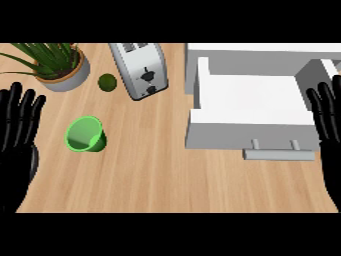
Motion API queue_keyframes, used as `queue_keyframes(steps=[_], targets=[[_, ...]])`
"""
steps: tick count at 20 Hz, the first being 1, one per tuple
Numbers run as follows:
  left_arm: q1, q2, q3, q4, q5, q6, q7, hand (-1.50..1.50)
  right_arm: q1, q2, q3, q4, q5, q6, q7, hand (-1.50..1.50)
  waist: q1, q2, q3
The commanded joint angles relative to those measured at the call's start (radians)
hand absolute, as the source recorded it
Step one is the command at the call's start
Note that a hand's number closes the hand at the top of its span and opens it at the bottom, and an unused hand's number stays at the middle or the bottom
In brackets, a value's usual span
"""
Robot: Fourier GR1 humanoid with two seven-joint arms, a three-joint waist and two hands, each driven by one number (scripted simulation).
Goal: Pick up the cup, place it into the drawer and close the drawer
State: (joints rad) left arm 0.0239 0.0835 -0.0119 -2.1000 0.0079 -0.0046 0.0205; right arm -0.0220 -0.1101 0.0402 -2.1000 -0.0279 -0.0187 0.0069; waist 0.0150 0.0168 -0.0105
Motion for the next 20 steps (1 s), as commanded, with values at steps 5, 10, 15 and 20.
queue_keyframes(steps=[5, 10, 15, 20], targets=[[-0.072, -0.022, -0.033, 0.026, -0.043, 0.016, 0.023, -1.5, 0.027, 0.002, -0.032, -0.1, 0.017, -0.023, 0.081, -1.5, -0.02, -0.018, 0.01], [-0.014, -0.072, 0.019, 0.078, 0.172, 0.026, 0.064, -1.5, -0.03, -0.067, -0.048, 0.038, 0.035, 0.047, 0.077, -1.5, -0.012, -0.017, 0.01], [-0.038, -0.05, 0.076, 0.268, 0.2, -0.015, -0.061, -1.5, 0.0, -0.029, -0.027, 0.051, 0.064, 0.058, 0.018, -1.5, -0.016, -0.017, 0.01], [0.029, -0.054, 0.119, 0.317, 0.194, -0.009, -0.124, -1.5, 0.079, -0.033, -0.039, 0.071, 0.066, 0.098, -0.072, -1.5, -0.018, -0.017, 0.01]])
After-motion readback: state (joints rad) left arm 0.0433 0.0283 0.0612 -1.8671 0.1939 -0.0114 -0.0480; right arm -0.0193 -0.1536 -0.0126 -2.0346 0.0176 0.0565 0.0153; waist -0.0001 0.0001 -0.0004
